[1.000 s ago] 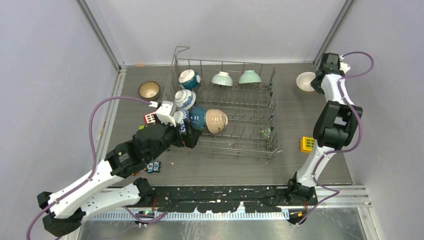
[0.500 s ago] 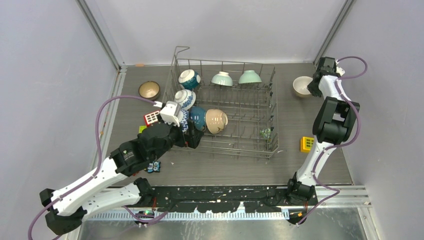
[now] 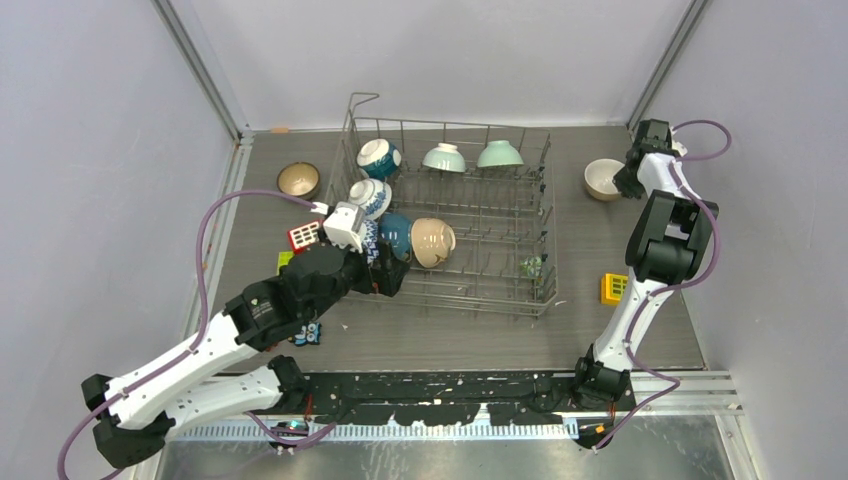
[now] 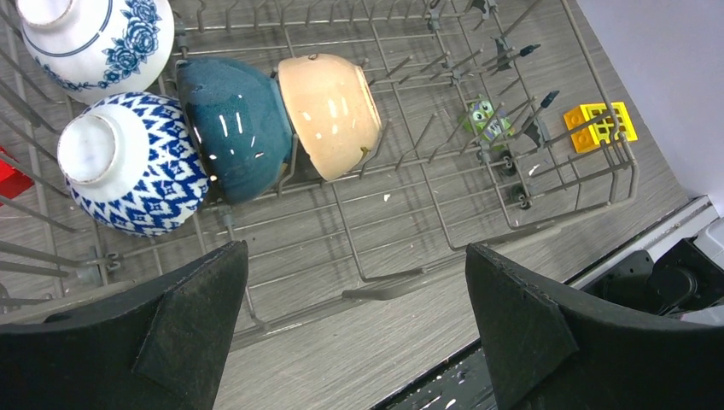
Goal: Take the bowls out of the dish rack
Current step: Place the bowl at the center of the board.
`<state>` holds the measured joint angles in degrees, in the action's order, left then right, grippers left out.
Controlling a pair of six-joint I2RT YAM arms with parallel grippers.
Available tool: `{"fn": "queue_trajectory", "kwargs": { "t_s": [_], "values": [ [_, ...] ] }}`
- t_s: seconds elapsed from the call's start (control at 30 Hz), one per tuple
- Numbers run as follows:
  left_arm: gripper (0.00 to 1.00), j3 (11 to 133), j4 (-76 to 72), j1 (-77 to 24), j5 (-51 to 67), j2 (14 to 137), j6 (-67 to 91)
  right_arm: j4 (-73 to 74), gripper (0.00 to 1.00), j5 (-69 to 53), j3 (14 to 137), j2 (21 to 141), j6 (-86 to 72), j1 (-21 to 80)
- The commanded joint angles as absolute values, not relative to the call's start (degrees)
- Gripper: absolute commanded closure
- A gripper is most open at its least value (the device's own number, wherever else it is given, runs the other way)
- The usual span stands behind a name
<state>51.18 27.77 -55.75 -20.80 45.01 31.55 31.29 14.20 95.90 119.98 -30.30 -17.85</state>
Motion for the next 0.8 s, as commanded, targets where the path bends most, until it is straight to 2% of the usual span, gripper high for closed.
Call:
{"fn": "queue_trajectory", "kwargs": {
  "t_s": [0.0,0.37,0.43,0.57,0.77],
  "values": [
    [0.00,51.0,24.7,-55.6,-20.8,45.0,32.4,27.9,0.88,13.5,98.7,119.1,-31.6,-18.2],
    [0.00,50.9,25.4,-55.6,-20.9,44.5,33.1,28.4,0.75,13.2,97.3,118.5,-31.5,-19.0],
    [0.00,50.9,25.4,-55.6,-20.8,44.4,33.3,28.5,0.69,13.2,96.9,118.3,-31.5,-19.2],
    [0.00,50.9,25.6,-55.6,-20.8,44.1,33.6,28.6,0.48,13.5,96.1,117.4,-31.4,-19.4],
    [0.00,51.0,26.2,-55.6,-20.5,43.4,33.8,29.0,0.30,15.0,95.0,113.3,-32.6,-19.5]
  ]
}}
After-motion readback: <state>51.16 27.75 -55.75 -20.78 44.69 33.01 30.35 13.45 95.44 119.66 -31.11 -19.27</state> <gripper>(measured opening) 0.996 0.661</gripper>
